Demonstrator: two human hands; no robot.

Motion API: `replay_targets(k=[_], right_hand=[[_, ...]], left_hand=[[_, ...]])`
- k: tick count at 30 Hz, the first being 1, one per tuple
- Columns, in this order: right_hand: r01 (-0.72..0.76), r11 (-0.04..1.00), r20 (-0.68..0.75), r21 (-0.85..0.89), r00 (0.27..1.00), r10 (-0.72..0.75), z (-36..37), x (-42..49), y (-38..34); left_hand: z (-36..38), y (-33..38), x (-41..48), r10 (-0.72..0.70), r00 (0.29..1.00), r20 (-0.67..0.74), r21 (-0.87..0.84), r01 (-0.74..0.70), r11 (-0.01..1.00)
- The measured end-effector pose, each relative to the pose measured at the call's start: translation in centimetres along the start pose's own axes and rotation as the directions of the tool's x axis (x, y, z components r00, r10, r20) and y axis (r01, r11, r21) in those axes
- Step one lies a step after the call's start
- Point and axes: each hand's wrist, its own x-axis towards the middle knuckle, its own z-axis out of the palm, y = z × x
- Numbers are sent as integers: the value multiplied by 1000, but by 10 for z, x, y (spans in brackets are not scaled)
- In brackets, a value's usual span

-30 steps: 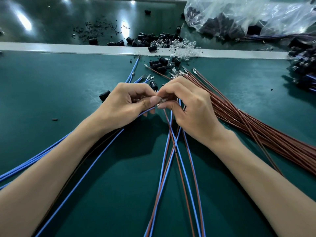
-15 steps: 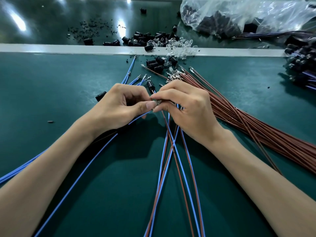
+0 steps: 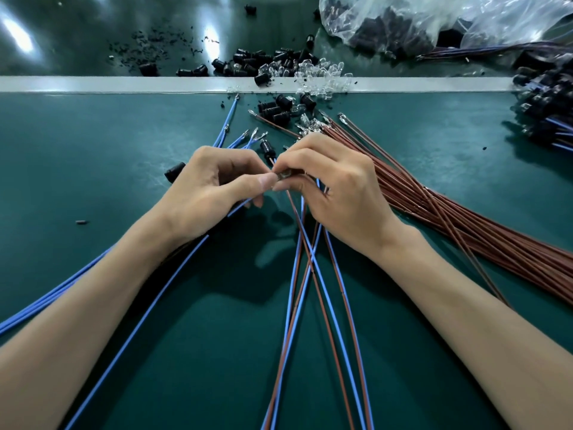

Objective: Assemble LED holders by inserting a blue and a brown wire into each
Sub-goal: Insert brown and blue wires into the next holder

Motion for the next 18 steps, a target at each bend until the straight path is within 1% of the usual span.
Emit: replay_targets(k=[5,7,9,11,12,15,18], right_hand=[[-63,998,-13,5,998,63,-2,1,4],[-104,994,-3,21,995,104,-3,1,5],[-142,988,0,55,990,142,-4,0,5],[-159,986,-9,59,987,160,-4,1,3],[-167,984,-22,56,985,168,-4,2,3],[-240,968,-62,73,968,244,-6,3,3],[-351,928,-96,126,927,363,-8,4,3]], left_hand=[[-1,0,0,1,1000,-15,-25,-2,1000],[-2,1,-1,27,999,-26,26,-26,999],[-6,2,-1,111,993,-30,194,-103,976],[-13,3,-2,196,981,3,382,-183,906],[-17,4,-2,216,976,21,451,-202,869],[-30,5,-4,213,973,92,590,-226,775],[-37,4,-5,177,969,171,682,-246,689]])
